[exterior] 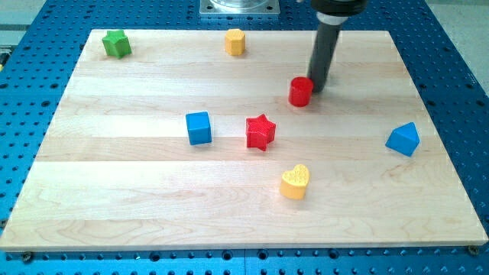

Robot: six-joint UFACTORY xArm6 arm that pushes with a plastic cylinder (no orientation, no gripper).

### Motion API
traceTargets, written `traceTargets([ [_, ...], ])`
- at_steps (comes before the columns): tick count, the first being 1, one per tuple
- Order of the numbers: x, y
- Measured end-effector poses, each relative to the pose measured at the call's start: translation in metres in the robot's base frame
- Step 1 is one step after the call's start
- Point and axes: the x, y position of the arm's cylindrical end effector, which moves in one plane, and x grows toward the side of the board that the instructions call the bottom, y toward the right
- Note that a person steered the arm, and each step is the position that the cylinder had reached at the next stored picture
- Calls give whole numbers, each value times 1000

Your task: Slide the green circle to the top right corner of the board

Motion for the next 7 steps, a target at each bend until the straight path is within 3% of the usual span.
traceTargets([
  [1,-10,-11],
  [4,-95,81],
  [6,-42,85],
  [7,-42,130],
])
